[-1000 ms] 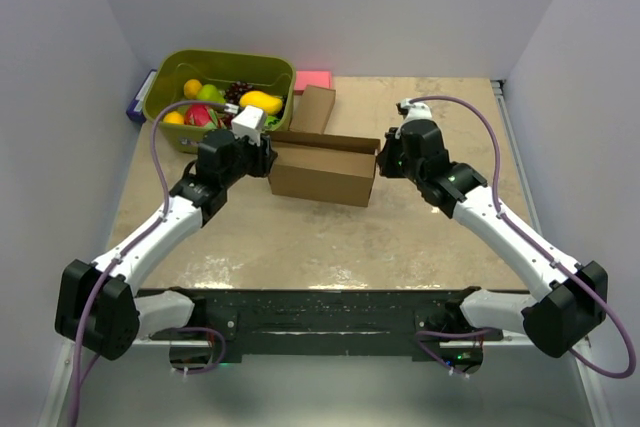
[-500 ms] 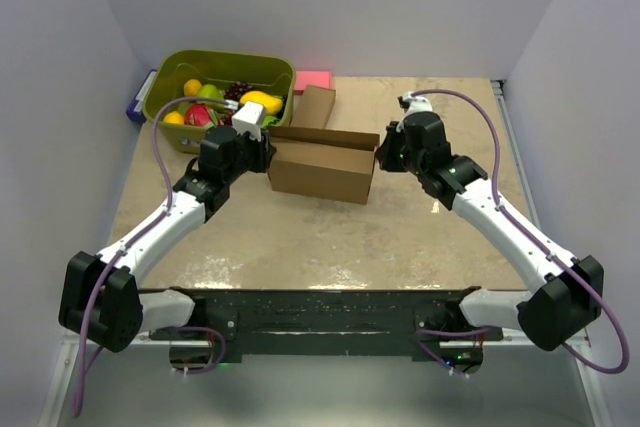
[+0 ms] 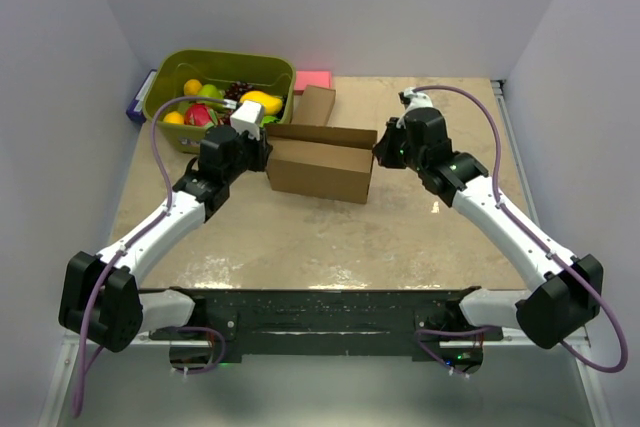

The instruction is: Fold the paper box

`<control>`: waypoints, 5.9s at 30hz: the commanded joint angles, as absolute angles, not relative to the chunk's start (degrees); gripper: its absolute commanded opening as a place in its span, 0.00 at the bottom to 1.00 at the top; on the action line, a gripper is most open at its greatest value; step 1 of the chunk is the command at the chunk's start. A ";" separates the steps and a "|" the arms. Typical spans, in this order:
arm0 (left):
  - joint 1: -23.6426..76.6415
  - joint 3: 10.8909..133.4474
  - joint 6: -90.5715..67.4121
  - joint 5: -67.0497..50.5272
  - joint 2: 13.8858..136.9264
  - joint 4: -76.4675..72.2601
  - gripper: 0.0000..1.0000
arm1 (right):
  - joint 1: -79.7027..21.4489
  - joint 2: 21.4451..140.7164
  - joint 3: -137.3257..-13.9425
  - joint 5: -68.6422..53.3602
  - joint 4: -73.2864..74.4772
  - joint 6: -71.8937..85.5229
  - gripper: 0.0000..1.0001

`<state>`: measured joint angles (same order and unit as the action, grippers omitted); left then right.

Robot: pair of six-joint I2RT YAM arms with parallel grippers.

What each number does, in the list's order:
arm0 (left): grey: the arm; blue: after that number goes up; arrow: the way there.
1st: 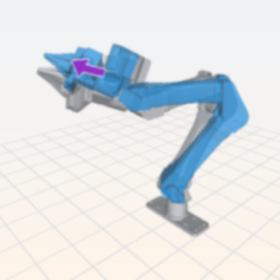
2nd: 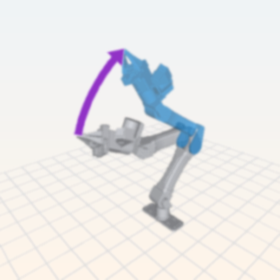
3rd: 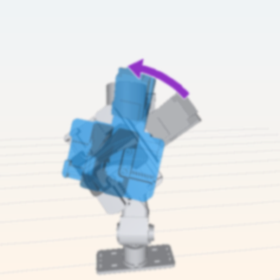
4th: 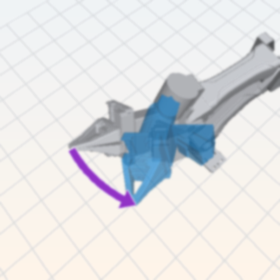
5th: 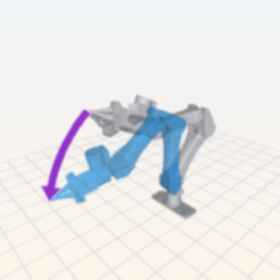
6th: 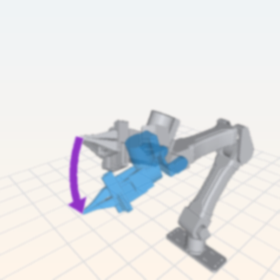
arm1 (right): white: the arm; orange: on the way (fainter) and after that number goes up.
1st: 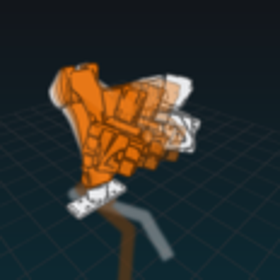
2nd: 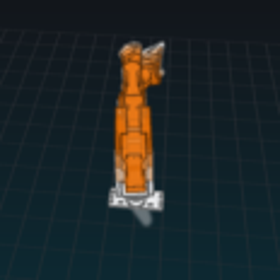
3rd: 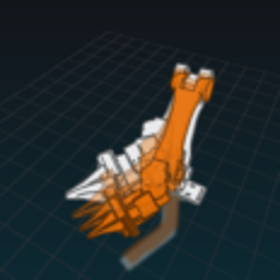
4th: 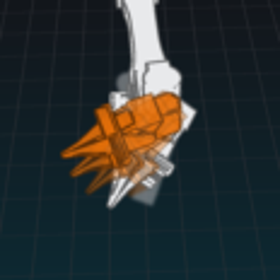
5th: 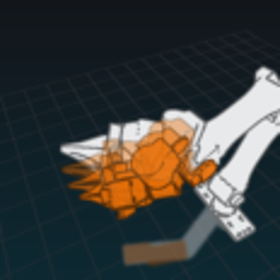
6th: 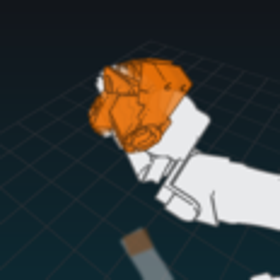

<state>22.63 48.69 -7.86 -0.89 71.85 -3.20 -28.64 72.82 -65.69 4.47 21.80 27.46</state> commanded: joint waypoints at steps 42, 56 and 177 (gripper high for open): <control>23.20 47.64 -7.29 -3.25 71.46 1.93 0.29 | -29.00 67.23 -51.42 4.39 14.24 28.65 0.00; 23.20 47.46 -5.10 -3.00 64.08 2.90 0.67 | -29.53 66.88 -52.64 11.95 16.34 28.21 0.00; 22.68 40.79 -25.66 3.78 61.44 -1.93 0.89 | -28.83 69.96 -55.99 17.84 11.95 31.99 0.63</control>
